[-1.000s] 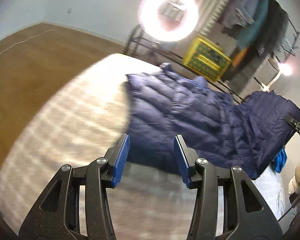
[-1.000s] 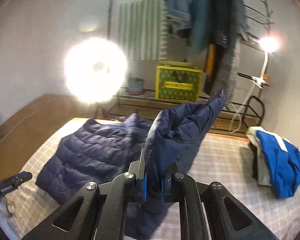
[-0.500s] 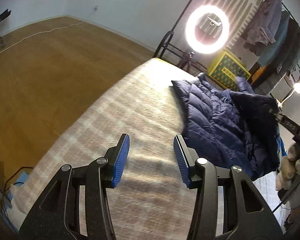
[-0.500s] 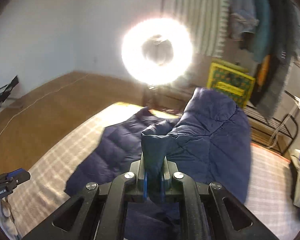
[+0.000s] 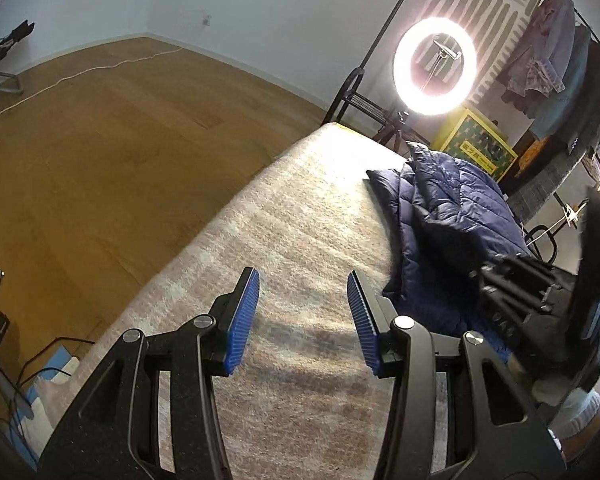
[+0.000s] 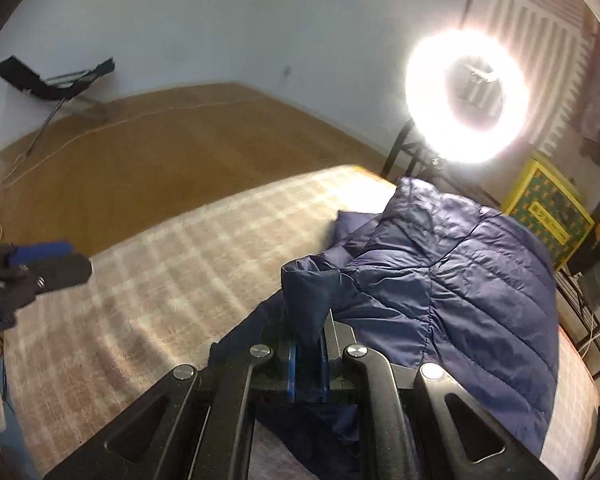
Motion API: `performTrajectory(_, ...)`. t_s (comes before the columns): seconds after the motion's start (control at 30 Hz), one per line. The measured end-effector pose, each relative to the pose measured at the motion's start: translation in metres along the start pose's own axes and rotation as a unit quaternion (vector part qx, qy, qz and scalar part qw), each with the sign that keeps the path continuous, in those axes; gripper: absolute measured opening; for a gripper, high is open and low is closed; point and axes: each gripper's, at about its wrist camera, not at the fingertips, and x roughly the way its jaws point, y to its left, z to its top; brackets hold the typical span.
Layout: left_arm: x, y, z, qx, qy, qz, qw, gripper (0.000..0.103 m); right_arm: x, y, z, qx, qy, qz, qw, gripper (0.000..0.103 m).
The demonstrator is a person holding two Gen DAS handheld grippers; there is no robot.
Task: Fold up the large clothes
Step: 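Lift the held side and fold it over the jacket, open right tool, then grasp the folded jacket edge with the left tool while the right tool grasps it too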
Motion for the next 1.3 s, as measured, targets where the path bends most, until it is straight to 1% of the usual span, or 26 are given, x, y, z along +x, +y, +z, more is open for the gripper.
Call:
performTrajectory(0.07, 0.0, 0.001, 0.001, -0.002, -0.001, 0.0, 1.0, 0.047, 0.007, 0.0, -0.003, 0.006, 0.006, 0.013, 1.0, 0.006)
performTrajectory(0.13, -0.001, 0.002, 0.002, -0.002, -0.004, 0.002, 1.0, 0.047, 0.009, -0.005, -0.008, 0.021, 0.006, 0.039, 0.999, 0.006)
performTrajectory(0.23, -0.001, 0.003, 0.004, -0.005, -0.006, 0.006, 0.9999, 0.047, 0.011, -0.007, -0.014, 0.027, 0.015, 0.057, 0.998, 0.007)
performTrajectory(0.3, 0.0, 0.002, 0.007, -0.012, -0.003, 0.002, 0.9999, 0.047, 0.01, -0.011, -0.015, 0.038, 0.014, 0.076, 0.996, 0.016)
performTrajectory(0.33, 0.0, 0.0, 0.007, -0.013, -0.001, -0.003, 0.9999, 0.047, 0.004, -0.015, -0.015, 0.051, 0.01, 0.095, 0.994, 0.024)
performTrajectory(0.37, 0.001, -0.004, 0.008, -0.013, 0.004, -0.013, 0.9998, 0.047, -0.006, -0.023, -0.015, 0.068, 0.002, 0.121, 0.99, 0.035)
performTrajectory(0.43, 0.001, -0.011, 0.009, -0.016, 0.013, -0.037, 0.9991, 0.047, -0.033, -0.04, -0.018, 0.096, -0.022, 0.156, 0.983, 0.041)
performTrajectory(0.5, 0.005, -0.024, 0.009, -0.018, 0.028, -0.068, 0.9971, 0.047, -0.056, -0.056, -0.021, 0.113, -0.04, 0.181, 0.976, 0.045)
performTrajectory(0.53, 0.008, -0.031, 0.009, -0.019, 0.035, -0.082, 0.9958, 0.049, -0.069, -0.068, -0.025, 0.123, -0.05, 0.188, 0.973, 0.047)
performTrajectory(0.57, 0.013, -0.04, 0.01, -0.018, 0.045, -0.1, 0.9938, 0.052, -0.082, -0.08, -0.029, 0.131, -0.059, 0.184, 0.972, 0.048)
performTrajectory(0.6, 0.019, -0.05, 0.01, -0.017, 0.056, -0.116, 0.9915, 0.058, -0.093, -0.091, -0.033, 0.135, -0.067, 0.167, 0.974, 0.048)
performTrajectory(0.63, 0.025, -0.057, 0.01, -0.015, 0.065, -0.124, 0.99, 0.06, -0.104, -0.107, -0.04, 0.142, -0.071, 0.131, 0.979, 0.048)
performTrajectory(0.67, 0.035, -0.067, 0.011, -0.016, 0.077, -0.128, 0.9886, 0.06, -0.106, -0.117, -0.045, 0.147, -0.071, 0.108, 0.981, 0.048)
performTrajectory(0.7, 0.042, -0.073, 0.011, -0.018, 0.083, -0.132, 0.9876, 0.06, -0.107, -0.127, -0.05, 0.154, -0.069, 0.083, 0.982, 0.048)
performTrajectory(0.73, 0.05, -0.079, 0.013, -0.021, 0.091, -0.133, 0.9868, 0.06, -0.106, -0.143, -0.059, 0.168, -0.062, 0.05, 0.983, 0.048)
performTrajectory(0.77, 0.059, -0.082, 0.013, -0.029, 0.098, -0.13, 0.9862, 0.06, -0.102, -0.153, -0.065, 0.181, -0.055, 0.033, 0.981, 0.048)
performTrajectory(0.83, 0.078, -0.084, 0.015, -0.064, 0.117, -0.143, 0.9807, 0.06, -0.092, -0.177, -0.079, 0.219, -0.035, 0.008, 0.975, 0.048)
performTrajectory(0.87, 0.083, -0.086, 0.014, -0.072, 0.12, -0.148, 0.9791, 0.06, -0.084, -0.188, -0.087, 0.236, -0.024, -0.005, 0.971, 0.047)
performTrajectory(0.9, 0.088, -0.088, 0.013, -0.076, 0.12, -0.153, 0.978, 0.05, -0.079, -0.194, -0.092, 0.244, -0.018, -0.013, 0.969, 0.047)
performTrajectory(0.93, 0.091, -0.09, 0.012, -0.072, 0.119, -0.153, 0.9784, 0.018, -0.075, -0.201, -0.097, 0.252, -0.012, -0.021, 0.967, 0.047)
performTrajectory(0.97, 0.094, -0.093, 0.012, -0.06, 0.119, -0.141, 0.9809, 0.006, -0.072, -0.208, -0.101, 0.259, -0.009, -0.024, 0.966, 0.047)
performTrajectory(1.0, 0.094, -0.095, 0.011, -0.053, 0.113, -0.133, 0.9832, 0.006, -0.071, -0.213, -0.104, 0.264, -0.007, -0.025, 0.964, 0.047)
performTrajectory(1.07, 0.088, -0.091, 0.008, -0.058, 0.096, -0.135, 0.9845, 0.006, -0.067, -0.219, -0.105, 0.266, -0.01, -0.023, 0.964, 0.047)
performTrajectory(1.17, 0.076, -0.086, -0.001, -0.047, 0.071, -0.121, 0.989, 0.006, -0.06, -0.216, -0.101, 0.255, -0.016, -0.013, 0.967, 0.047)
performTrajectory(1.23, 0.077, -0.082, -0.011, -0.047, 0.075, -0.107, 0.9904, 0.006, -0.053, -0.206, -0.094, 0.239, -0.02, -0.003, 0.971, 0.047)
performTrajectory(1.3, 0.082, -0.082, -0.021, -0.037, 0.079, -0.089, 0.9922, 0.006, -0.036, -0.202, -0.09, 0.22, -0.012, 0.009, 0.975, 0.047)
